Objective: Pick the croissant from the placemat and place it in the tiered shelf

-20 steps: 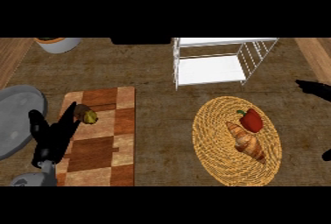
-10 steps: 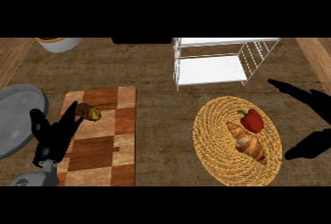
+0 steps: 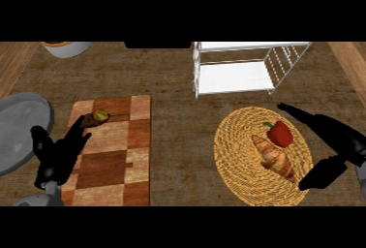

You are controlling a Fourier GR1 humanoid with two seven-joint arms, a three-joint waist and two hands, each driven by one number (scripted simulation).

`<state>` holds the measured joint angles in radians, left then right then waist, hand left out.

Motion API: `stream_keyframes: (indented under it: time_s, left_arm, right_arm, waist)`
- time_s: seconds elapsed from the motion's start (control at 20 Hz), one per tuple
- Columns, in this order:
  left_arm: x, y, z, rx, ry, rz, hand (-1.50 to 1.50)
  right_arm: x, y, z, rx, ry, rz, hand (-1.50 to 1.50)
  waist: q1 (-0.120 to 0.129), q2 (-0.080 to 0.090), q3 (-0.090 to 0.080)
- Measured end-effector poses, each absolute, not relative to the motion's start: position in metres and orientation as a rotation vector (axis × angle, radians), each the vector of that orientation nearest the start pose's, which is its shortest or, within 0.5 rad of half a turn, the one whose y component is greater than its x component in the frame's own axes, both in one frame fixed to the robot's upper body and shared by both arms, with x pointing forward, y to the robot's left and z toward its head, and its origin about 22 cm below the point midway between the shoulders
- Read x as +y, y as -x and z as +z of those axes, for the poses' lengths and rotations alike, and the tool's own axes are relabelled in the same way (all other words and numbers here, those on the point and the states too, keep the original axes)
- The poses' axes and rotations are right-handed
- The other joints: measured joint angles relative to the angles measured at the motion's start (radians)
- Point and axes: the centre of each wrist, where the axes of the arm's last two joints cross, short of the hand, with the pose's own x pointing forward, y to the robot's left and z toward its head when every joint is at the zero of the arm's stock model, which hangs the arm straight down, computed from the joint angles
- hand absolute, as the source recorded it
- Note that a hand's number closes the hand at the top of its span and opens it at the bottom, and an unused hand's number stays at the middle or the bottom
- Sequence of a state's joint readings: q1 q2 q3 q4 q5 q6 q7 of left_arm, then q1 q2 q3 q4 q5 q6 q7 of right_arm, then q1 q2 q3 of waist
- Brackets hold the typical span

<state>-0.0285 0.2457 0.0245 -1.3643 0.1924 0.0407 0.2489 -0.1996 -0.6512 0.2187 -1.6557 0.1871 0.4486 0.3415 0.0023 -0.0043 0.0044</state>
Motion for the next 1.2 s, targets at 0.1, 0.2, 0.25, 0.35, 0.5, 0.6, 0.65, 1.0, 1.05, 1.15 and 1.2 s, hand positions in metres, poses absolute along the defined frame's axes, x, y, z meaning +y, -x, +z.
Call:
stream_keyframes:
  time_s: [0.1, 0.2, 0.25, 0.35, 0.5, 0.6, 0.65, 1.0, 1.05, 1.15, 1.2]
  left_arm:
    - [0.298, -0.245, -0.024, -1.151, -0.107, 0.046, 0.0]
    - [0.299, -0.246, -0.023, -1.151, -0.105, 0.044, 0.0]
    - [0.297, -0.244, -0.023, -1.15, -0.108, 0.044, 0.0]
    - [0.299, -0.244, -0.022, -1.14, -0.108, 0.044, 0.0]
    - [0.298, -0.248, -0.022, -1.145, -0.106, 0.047, 0.0]
    - [0.298, -0.247, -0.022, -1.143, -0.11, 0.048, 0.0]
    - [0.296, -0.246, -0.021, -1.143, -0.106, 0.048, 0.0]
    - [0.298, -0.244, -0.02, -1.138, -0.101, 0.047, 0.0]
    - [0.301, -0.247, -0.019, -1.139, -0.101, 0.045, 0.0]
    - [0.296, -0.246, -0.022, -1.143, -0.099, 0.047, 0.0]
    - [0.298, -0.248, -0.022, -1.147, -0.099, 0.047, 0.0]
  right_arm:
    - [-0.294, -0.271, 0.099, -1.118, 0.393, 1.119, -1.5]
    - [-0.293, -0.271, 0.097, -1.11, 0.42, 1.114, -1.5]
    - [-0.291, -0.27, 0.095, -1.104, 0.434, 1.115, -1.5]
    - [-0.29, -0.267, 0.091, -1.097, 0.451, 1.119, -1.5]
    - [-0.283, -0.267, 0.091, -1.093, 0.471, 1.118, -1.5]
    - [-0.284, -0.256, 0.083, -1.09, 0.477, 1.114, -1.5]
    - [-0.285, -0.255, 0.082, -1.088, 0.479, 1.116, -1.5]
    - [-0.271, -0.261, 0.054, -1.064, 0.529, 1.12, -1.5]
    - [-0.267, -0.263, 0.052, -1.062, 0.535, 1.122, -1.5]
    - [-0.269, -0.26, 0.045, -1.058, 0.556, 1.124, -1.5]
    - [-0.268, -0.263, 0.045, -1.057, 0.567, 1.125, -1.5]
  waist:
    - [-0.001, 0.0, 0.001]
    - [-0.001, 0.0, 0.0]
    - [-0.001, 0.0, 0.0]
    - [-0.001, 0.0, 0.0]
    - [-0.001, 0.0, 0.001]
    - [-0.002, 0.0, 0.0]
    - [-0.002, 0.0, 0.0]
    - [0.0, 0.002, -0.001]
    - [0.0, 0.002, -0.001]
    - [-0.001, 0.001, -0.001]
    - [-0.001, 0.001, 0.0]
